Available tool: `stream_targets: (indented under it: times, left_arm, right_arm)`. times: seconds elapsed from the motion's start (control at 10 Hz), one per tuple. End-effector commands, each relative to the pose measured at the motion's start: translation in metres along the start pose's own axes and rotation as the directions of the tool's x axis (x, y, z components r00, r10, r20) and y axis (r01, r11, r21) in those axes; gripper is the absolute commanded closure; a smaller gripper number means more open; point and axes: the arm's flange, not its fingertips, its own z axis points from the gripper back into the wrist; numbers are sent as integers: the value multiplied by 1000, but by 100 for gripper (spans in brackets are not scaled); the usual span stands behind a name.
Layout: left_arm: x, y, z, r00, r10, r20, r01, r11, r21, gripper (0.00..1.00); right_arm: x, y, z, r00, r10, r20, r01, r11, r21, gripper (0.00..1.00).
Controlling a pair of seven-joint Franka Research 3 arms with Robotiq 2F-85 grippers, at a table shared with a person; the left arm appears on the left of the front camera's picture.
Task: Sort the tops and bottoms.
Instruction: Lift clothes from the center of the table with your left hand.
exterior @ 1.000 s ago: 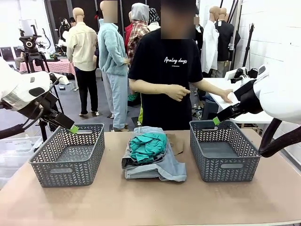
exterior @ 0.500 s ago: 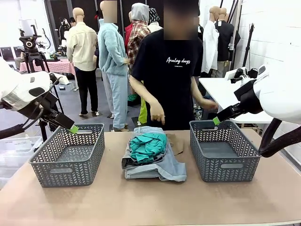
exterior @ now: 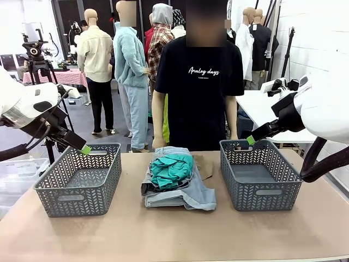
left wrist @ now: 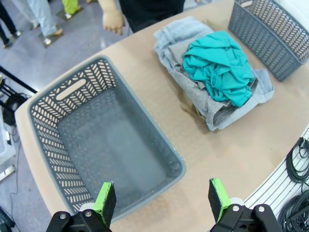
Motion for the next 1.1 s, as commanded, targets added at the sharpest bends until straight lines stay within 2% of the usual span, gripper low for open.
stream_targets:
  times: [0.0,1.0]
  left_arm:
    - [-1,1,2,1000,0,2,0,1000,-11,0]
    - [-1,1,2,1000,0,2,0,1000,-11,0]
  right_arm:
    - [0,-1,-1,1000,3,8,-3,1000,9,0]
    - [0,-1,-1,1000,3,8,-3,1000,9,0]
